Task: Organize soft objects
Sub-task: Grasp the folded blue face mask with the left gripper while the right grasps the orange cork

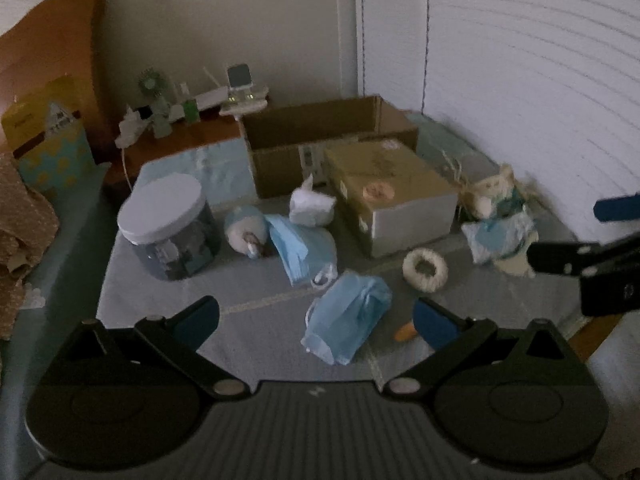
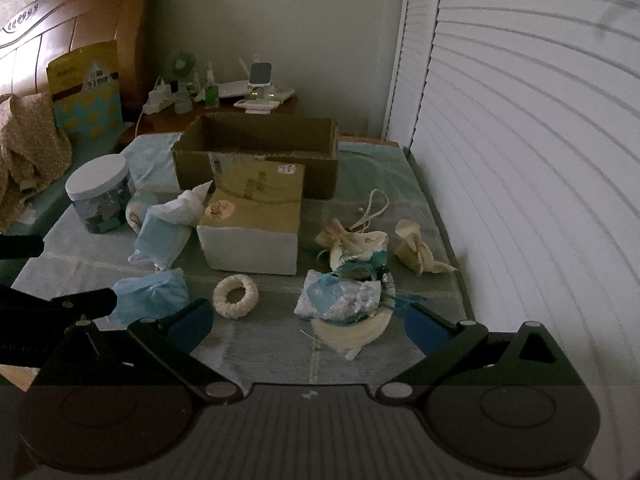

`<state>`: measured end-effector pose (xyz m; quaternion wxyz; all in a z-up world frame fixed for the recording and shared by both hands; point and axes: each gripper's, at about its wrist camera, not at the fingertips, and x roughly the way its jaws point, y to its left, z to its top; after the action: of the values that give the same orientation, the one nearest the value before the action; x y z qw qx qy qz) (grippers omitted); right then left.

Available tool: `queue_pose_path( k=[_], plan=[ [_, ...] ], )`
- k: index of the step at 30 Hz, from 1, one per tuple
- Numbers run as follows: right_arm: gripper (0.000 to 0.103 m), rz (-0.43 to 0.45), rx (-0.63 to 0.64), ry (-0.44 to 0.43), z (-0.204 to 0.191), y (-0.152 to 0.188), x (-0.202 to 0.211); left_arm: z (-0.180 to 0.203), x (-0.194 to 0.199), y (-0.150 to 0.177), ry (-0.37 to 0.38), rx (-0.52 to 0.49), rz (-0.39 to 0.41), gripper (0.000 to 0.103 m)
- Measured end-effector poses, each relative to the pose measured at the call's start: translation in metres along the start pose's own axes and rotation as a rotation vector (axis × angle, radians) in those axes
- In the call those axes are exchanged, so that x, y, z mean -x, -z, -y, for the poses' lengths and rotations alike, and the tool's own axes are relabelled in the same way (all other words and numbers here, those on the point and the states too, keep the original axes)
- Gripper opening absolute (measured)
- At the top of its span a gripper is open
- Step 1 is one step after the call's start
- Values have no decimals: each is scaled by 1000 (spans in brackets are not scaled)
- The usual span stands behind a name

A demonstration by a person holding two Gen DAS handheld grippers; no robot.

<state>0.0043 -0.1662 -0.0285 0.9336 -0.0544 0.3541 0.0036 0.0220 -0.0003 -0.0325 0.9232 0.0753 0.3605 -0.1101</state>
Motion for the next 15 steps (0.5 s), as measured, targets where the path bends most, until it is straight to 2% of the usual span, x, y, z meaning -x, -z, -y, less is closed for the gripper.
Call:
queue_pose_path(
  k=[15],
  plan=[
    [103, -22, 65, -95, -14, 12, -29, -17, -47, 35, 87, -12, -142, 102]
  ],
)
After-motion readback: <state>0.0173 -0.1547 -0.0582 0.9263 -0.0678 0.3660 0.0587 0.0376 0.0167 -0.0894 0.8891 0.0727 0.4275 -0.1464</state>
